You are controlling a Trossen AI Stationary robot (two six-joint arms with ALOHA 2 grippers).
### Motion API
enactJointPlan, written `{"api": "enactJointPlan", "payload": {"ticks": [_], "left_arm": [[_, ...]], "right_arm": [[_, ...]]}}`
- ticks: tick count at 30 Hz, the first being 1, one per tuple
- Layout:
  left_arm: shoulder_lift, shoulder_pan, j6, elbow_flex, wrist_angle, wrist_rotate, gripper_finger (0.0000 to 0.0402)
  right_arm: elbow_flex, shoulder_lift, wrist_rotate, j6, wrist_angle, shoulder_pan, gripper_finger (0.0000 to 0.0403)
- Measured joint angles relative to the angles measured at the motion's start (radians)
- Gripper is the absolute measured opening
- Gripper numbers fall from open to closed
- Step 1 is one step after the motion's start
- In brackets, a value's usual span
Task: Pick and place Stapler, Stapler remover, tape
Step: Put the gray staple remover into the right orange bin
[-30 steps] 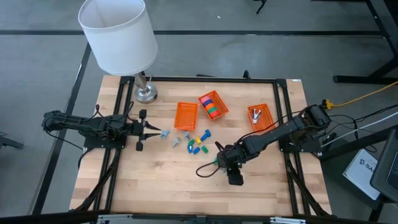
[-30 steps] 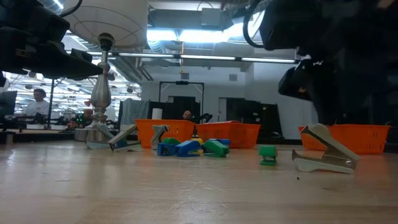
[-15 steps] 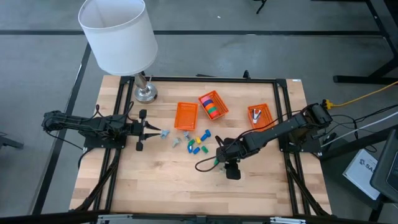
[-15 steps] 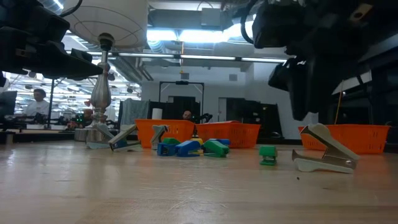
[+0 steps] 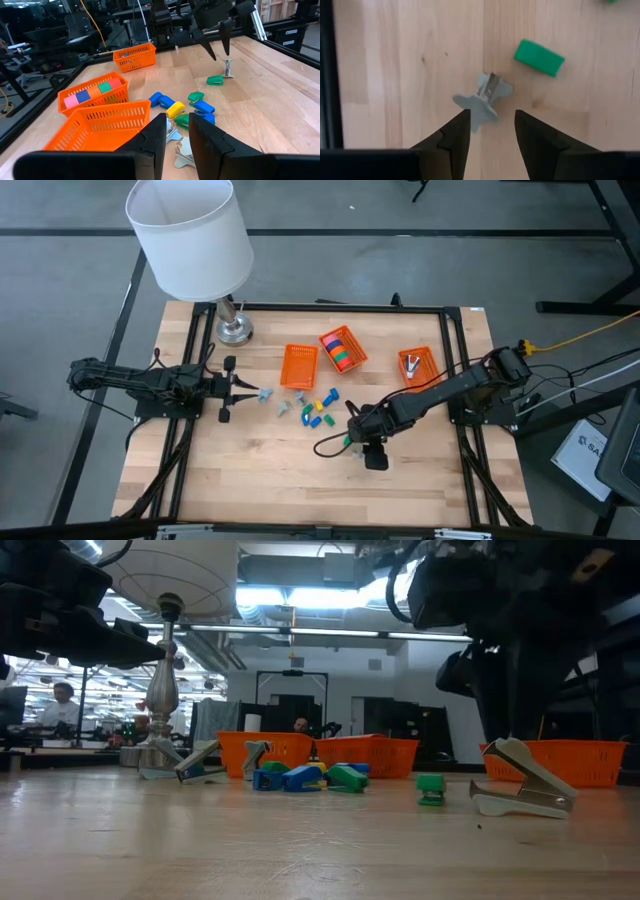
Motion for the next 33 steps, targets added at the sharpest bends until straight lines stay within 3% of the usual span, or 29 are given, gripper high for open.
{"api": "enactJointPlan", "payload": {"ticks": [19, 33], "left_arm": [[0.0, 0.0, 0.0, 0.0, 0.0, 0.0, 0.0079], [0.0, 0.0, 0.0, 0.0, 0.0, 0.0, 0.0077]], "right_arm": [[0.0, 0.04, -0.063, 0.001, 0.023, 0.0, 0.0149], [0.004, 0.036, -0.078, -0.001, 0.031, 0.001, 0.0009]]}}
